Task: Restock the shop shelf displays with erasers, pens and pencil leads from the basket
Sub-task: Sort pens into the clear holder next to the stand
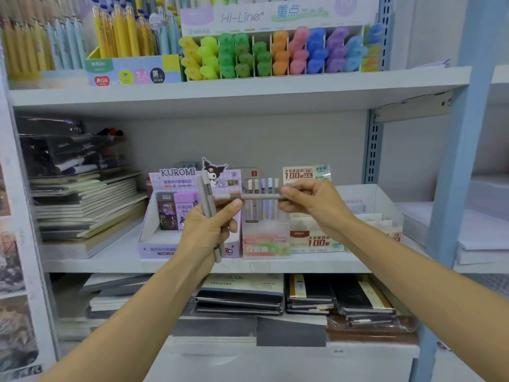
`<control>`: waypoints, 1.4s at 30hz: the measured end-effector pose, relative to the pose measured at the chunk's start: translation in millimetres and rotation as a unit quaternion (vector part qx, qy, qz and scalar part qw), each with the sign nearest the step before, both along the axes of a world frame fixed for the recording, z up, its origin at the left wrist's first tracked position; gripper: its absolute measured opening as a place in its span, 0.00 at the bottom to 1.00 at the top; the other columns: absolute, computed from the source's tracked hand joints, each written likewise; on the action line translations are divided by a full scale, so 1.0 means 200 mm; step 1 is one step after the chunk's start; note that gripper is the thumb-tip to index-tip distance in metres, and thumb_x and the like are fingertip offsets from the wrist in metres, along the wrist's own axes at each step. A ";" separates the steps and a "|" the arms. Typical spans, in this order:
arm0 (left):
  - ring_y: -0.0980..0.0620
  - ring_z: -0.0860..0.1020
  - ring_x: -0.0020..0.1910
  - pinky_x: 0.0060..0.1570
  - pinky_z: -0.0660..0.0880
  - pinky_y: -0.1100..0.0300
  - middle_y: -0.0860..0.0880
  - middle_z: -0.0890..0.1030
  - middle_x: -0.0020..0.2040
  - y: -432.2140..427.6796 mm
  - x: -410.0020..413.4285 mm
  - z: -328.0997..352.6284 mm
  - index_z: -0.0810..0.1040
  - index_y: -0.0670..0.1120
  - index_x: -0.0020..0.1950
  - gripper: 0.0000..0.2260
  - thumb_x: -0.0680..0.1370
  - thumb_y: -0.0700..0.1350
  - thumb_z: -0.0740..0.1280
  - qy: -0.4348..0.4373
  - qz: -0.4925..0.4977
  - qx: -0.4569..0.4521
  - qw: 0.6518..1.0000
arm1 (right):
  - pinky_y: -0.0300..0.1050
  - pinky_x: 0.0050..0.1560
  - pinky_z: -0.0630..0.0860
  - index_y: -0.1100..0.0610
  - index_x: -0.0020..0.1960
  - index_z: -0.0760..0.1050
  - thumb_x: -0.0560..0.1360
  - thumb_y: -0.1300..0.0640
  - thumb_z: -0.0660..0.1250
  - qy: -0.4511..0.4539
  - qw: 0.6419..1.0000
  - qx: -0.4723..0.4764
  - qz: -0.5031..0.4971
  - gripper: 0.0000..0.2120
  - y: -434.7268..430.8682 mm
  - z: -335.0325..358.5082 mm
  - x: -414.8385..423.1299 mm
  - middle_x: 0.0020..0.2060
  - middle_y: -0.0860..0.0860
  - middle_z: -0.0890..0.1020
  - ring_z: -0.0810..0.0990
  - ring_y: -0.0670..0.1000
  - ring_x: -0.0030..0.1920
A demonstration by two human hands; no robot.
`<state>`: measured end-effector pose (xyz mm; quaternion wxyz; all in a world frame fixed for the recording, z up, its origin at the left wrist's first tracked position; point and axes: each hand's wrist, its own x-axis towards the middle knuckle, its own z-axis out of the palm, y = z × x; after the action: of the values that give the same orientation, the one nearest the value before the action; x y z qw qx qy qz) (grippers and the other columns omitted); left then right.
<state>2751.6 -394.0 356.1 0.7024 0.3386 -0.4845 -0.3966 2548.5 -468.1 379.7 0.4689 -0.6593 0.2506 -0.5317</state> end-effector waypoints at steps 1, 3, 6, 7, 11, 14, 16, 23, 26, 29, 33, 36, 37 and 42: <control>0.57 0.73 0.24 0.18 0.62 0.69 0.46 0.82 0.38 0.00 -0.02 0.01 0.84 0.44 0.46 0.11 0.66 0.45 0.75 0.011 0.009 -0.011 1.000 | 0.37 0.39 0.81 0.63 0.48 0.81 0.74 0.62 0.69 0.018 1.000 0.009 0.012 0.06 0.02 -0.02 0.00 0.38 0.57 0.85 0.84 0.51 0.36; 0.57 0.73 0.24 0.18 0.61 0.69 0.48 0.83 0.38 0.02 -0.05 0.03 0.83 0.45 0.46 0.11 0.66 0.46 0.75 0.021 0.017 -0.029 0.999 | 0.37 0.37 0.81 0.63 0.48 0.81 0.74 0.59 0.68 0.059 0.996 0.036 0.052 0.08 0.05 -0.05 -0.01 0.38 0.59 0.84 0.84 0.51 0.35; 0.56 0.74 0.23 0.19 0.61 0.69 0.47 0.85 0.43 0.05 -0.08 0.06 0.82 0.42 0.49 0.13 0.68 0.47 0.74 -0.007 0.033 -0.042 0.999 | 0.40 0.40 0.82 0.63 0.49 0.81 0.75 0.54 0.67 0.164 0.980 0.031 0.110 0.12 0.09 -0.08 -0.01 0.41 0.60 0.85 0.85 0.54 0.39; 0.56 0.73 0.22 0.19 0.62 0.68 0.48 0.85 0.40 0.05 -0.08 0.06 0.82 0.43 0.47 0.12 0.68 0.48 0.74 -0.024 0.042 -0.041 0.998 | 0.42 0.41 0.82 0.63 0.50 0.81 0.76 0.54 0.66 0.185 0.977 0.010 0.104 0.12 0.09 -0.07 -0.01 0.42 0.59 0.85 0.85 0.54 0.40; 0.55 0.72 0.21 0.22 0.66 0.67 0.51 0.82 0.32 0.06 -0.11 0.04 0.81 0.44 0.44 0.07 0.70 0.44 0.76 -0.085 0.062 -0.023 0.994 | 0.41 0.42 0.81 0.60 0.52 0.81 0.77 0.53 0.67 0.112 0.989 -0.095 0.003 0.11 0.10 0.03 0.02 0.41 0.52 0.85 0.84 0.49 0.40; 0.55 0.71 0.20 0.21 0.68 0.68 0.46 0.82 0.34 0.06 -0.13 0.03 0.81 0.41 0.43 0.07 0.70 0.40 0.76 -0.105 0.062 -0.009 0.993 | 0.38 0.41 0.79 0.57 0.53 0.82 0.75 0.54 0.70 0.096 0.988 -0.119 0.015 0.09 0.11 0.09 0.07 0.39 0.48 0.85 0.82 0.46 0.41; 0.55 0.71 0.20 0.20 0.68 0.68 0.46 0.83 0.34 0.06 -0.15 0.03 0.81 0.40 0.44 0.07 0.70 0.41 0.76 -0.119 0.057 -0.005 0.991 | 0.36 0.41 0.77 0.56 0.52 0.82 0.74 0.55 0.71 0.125 0.983 -0.131 0.032 0.08 0.12 0.10 0.09 0.38 0.46 0.84 0.81 0.44 0.40; 0.56 0.73 0.22 0.18 0.61 0.68 0.50 0.84 0.40 0.04 -0.10 0.03 0.78 0.43 0.53 0.07 0.80 0.45 0.66 -0.111 0.010 0.046 0.993 | 0.39 0.41 0.79 0.59 0.49 0.79 0.78 0.61 0.66 0.026 0.995 -0.101 -0.003 0.03 0.06 0.15 0.07 0.39 0.54 0.84 0.82 0.48 0.37; 0.55 0.72 0.24 0.18 0.59 0.66 0.47 0.81 0.44 0.01 -0.07 0.02 0.75 0.42 0.52 0.08 0.82 0.43 0.57 -0.067 -0.015 0.081 0.994 | 0.38 0.40 0.80 0.62 0.51 0.76 0.79 0.62 0.64 -0.043 0.989 -0.111 -0.092 0.04 -0.01 0.23 0.03 0.40 0.55 0.83 0.82 0.47 0.37; 0.57 0.71 0.26 0.20 0.62 0.68 0.49 0.80 0.39 -0.02 -0.03 -0.01 0.75 0.43 0.50 0.09 0.84 0.42 0.56 -0.095 -0.002 0.071 0.993 | 0.39 0.40 0.80 0.64 0.53 0.75 0.79 0.62 0.64 -0.043 0.977 -0.131 -0.165 0.06 -0.09 0.25 0.03 0.42 0.57 0.84 0.83 0.48 0.37; 0.57 0.70 0.27 0.24 0.65 0.67 0.51 0.76 0.35 -0.04 0.02 -0.06 0.77 0.44 0.55 0.09 0.83 0.45 0.59 -0.111 -0.028 0.044 0.993 | 0.39 0.39 0.80 0.61 0.51 0.76 0.79 0.61 0.65 0.068 0.961 -0.157 -0.218 0.04 -0.20 0.17 0.10 0.41 0.56 0.84 0.84 0.49 0.39; 0.57 0.69 0.27 0.25 0.66 0.66 0.52 0.74 0.31 -0.05 0.05 -0.08 0.78 0.45 0.57 0.09 0.83 0.46 0.60 -0.120 -0.046 0.033 0.991 | 0.37 0.39 0.80 0.62 0.53 0.77 0.79 0.61 0.65 0.125 0.951 -0.176 -0.223 0.06 -0.27 0.10 0.15 0.41 0.56 0.84 0.84 0.51 0.41; 0.56 0.69 0.27 0.25 0.66 0.66 0.52 0.74 0.31 -0.06 0.06 -0.09 0.77 0.45 0.57 0.09 0.82 0.47 0.61 -0.118 -0.055 0.031 0.991 | 0.39 0.41 0.81 0.62 0.53 0.77 0.79 0.61 0.65 0.140 0.948 -0.181 -0.223 0.06 -0.28 0.08 0.16 0.41 0.56 0.84 0.84 0.51 0.41; 0.55 0.68 0.27 0.24 0.66 0.65 0.51 0.73 0.32 -0.08 0.11 -0.12 0.78 0.47 0.58 0.11 0.80 0.50 0.63 -0.103 -0.100 0.021 0.989 | 0.45 0.49 0.82 0.62 0.51 0.78 0.78 0.61 0.67 0.218 0.933 -0.205 -0.201 0.05 -0.32 0.06 0.18 0.40 0.54 0.84 0.84 0.49 0.42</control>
<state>2772.8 -410.9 332.3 0.5983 0.3419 -0.5772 -0.4381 2584.6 -532.4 391.6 0.1406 -0.7765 0.3597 -0.4979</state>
